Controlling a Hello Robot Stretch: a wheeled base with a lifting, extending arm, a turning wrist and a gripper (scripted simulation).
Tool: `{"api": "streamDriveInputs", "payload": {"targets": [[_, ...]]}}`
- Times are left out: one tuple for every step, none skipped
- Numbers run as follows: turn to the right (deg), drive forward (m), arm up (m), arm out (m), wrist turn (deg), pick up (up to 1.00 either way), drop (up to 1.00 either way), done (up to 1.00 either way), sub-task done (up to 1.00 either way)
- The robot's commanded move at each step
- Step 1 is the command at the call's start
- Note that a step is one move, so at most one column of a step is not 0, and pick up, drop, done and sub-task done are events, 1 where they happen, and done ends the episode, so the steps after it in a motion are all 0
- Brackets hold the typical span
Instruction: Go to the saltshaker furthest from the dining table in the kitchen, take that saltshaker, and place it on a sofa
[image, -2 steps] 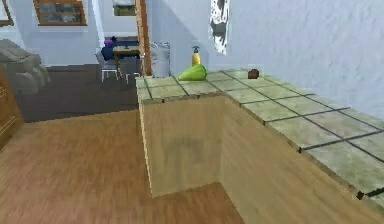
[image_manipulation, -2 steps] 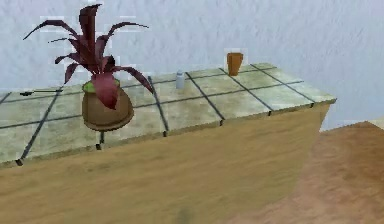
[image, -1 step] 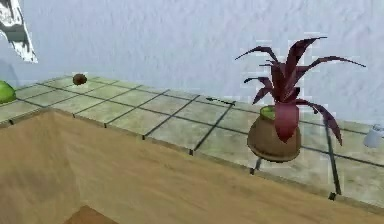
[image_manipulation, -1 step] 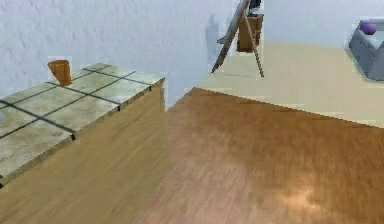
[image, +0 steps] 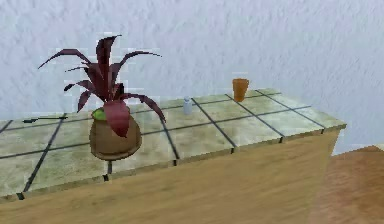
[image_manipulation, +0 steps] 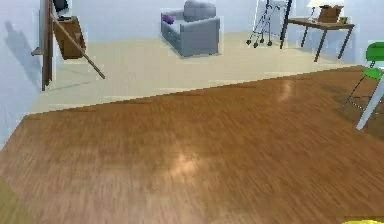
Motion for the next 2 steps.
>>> {"api": "streamDriveInputs", "payload": {"targets": [[33.0,0.0,0.0,0.0,0.0,0.0,0.0,0.0,0.0],[0.0,0.7,0.0,0.0,0.0,0.0,0.0,0.0,0.0]]}}
